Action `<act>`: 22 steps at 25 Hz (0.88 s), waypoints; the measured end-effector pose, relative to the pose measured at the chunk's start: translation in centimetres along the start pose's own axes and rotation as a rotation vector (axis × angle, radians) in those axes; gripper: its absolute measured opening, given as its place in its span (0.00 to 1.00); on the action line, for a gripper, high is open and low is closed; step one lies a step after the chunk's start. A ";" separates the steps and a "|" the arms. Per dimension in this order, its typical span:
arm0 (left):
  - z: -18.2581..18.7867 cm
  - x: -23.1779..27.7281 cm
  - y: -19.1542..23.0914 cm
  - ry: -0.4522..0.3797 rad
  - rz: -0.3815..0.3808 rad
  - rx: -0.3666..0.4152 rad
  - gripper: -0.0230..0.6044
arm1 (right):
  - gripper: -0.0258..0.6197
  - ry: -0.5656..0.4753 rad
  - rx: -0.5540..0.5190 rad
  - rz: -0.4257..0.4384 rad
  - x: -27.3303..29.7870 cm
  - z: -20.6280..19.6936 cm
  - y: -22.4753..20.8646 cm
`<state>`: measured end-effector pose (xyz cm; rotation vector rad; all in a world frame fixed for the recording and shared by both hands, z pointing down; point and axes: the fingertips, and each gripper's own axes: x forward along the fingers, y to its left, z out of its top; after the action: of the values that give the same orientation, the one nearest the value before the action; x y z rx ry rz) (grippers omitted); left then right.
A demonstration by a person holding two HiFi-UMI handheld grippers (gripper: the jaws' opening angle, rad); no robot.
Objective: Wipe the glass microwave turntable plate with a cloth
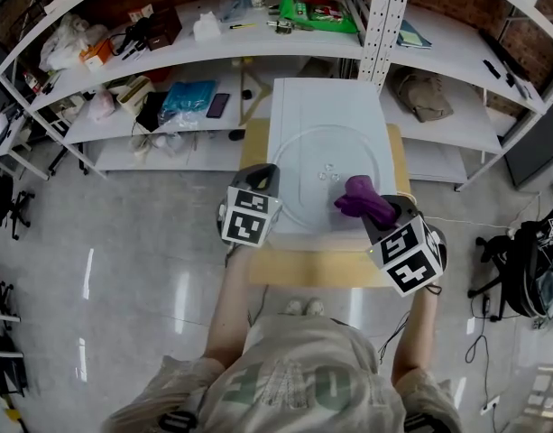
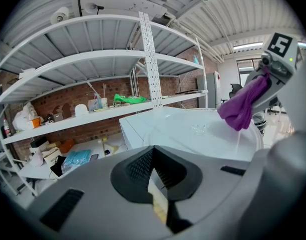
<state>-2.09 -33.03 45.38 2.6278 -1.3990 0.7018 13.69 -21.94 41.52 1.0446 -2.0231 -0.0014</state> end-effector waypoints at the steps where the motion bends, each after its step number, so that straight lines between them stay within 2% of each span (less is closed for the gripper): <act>1: 0.0 0.0 0.0 -0.002 -0.001 -0.001 0.04 | 0.13 -0.011 0.011 -0.023 0.0 0.3 -1.0; 7: -0.2 0.0 0.0 -0.004 -0.002 -0.006 0.04 | 0.13 -0.059 0.072 -0.164 1.4 2.8 -8.6; 12: 0.0 0.1 -0.1 -0.003 -0.004 -0.002 0.04 | 0.13 -0.012 0.119 -0.204 4.8 2.5 -12.9; 17: -0.3 -0.2 0.1 0.005 0.003 0.004 0.04 | 0.13 0.047 0.129 -0.175 7.4 0.9 -12.6; 22: 0.0 -0.1 0.3 0.004 0.007 0.004 0.04 | 0.13 0.045 0.094 -0.141 6.3 0.7 -10.7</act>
<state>-2.33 -33.14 45.31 2.6245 -1.4075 0.7111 18.53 -33.40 41.57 1.2343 -1.9208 0.0437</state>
